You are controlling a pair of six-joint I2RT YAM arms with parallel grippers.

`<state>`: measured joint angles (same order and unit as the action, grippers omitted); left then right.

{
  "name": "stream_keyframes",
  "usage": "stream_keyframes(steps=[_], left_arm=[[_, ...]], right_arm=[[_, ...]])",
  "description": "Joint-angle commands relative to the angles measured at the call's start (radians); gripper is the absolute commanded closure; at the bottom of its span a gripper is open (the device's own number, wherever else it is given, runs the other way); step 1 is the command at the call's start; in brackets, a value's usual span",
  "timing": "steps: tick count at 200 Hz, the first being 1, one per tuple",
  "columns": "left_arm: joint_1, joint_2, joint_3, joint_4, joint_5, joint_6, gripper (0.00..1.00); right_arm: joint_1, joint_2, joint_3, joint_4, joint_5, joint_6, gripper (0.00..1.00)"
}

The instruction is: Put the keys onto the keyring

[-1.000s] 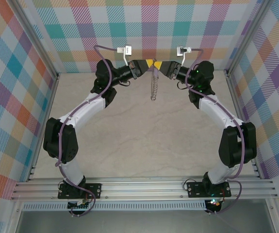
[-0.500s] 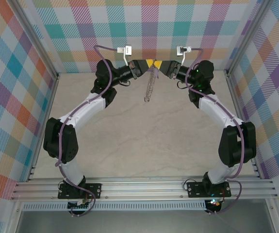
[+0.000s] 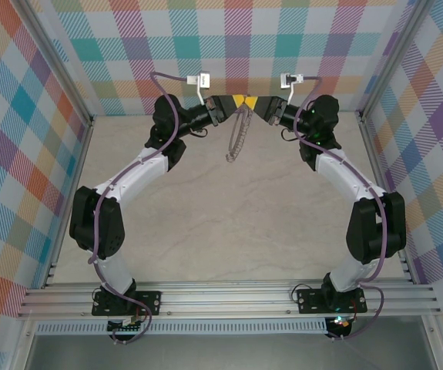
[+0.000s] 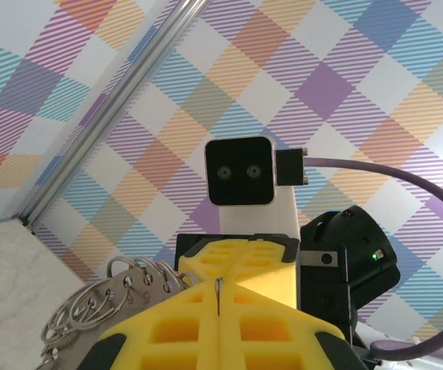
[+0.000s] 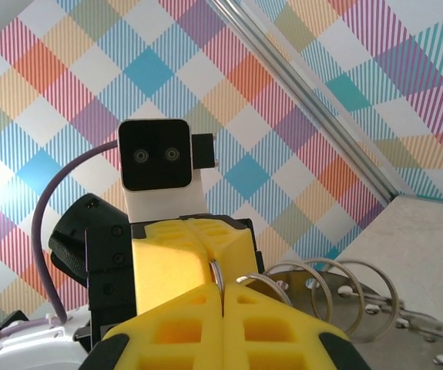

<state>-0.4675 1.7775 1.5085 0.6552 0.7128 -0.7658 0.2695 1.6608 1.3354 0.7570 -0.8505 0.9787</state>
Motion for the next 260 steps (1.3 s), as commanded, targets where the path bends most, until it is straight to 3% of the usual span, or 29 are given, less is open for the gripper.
stream_keyframes(steps=[1, 27, 59, 102, 132, 169, 260], left_arm=[[-0.013, -0.019, 0.033, -0.055, 0.007, 0.074, 0.97], [-0.004, -0.049, 0.08, -0.224, 0.011, 0.2, 0.72], [0.018, -0.045, 0.172, -0.418, 0.059, 0.325, 0.63], [0.043, 0.021, 0.307, -0.606, 0.175, 0.422, 0.63], [0.051, 0.052, 0.36, -0.691, 0.25, 0.481, 0.72], [0.053, 0.072, 0.413, -0.833, 0.265, 0.582, 0.72], [0.064, 0.105, 0.423, -0.837, 0.336, 0.578, 0.73]], right_arm=[[-0.004, -0.013, 0.033, -0.04, -0.049, -0.074, 1.0], [-0.021, -0.018, 0.064, -0.183, -0.122, -0.185, 1.0], [-0.028, -0.028, 0.126, -0.416, -0.204, -0.378, 1.0], [-0.031, -0.032, 0.198, -0.65, -0.233, -0.558, 1.0], [-0.036, -0.016, 0.208, -0.66, -0.246, -0.561, 1.0], [-0.039, -0.004, 0.205, -0.631, -0.262, -0.536, 1.0], [-0.042, 0.0, 0.202, -0.613, -0.27, -0.519, 1.0]])
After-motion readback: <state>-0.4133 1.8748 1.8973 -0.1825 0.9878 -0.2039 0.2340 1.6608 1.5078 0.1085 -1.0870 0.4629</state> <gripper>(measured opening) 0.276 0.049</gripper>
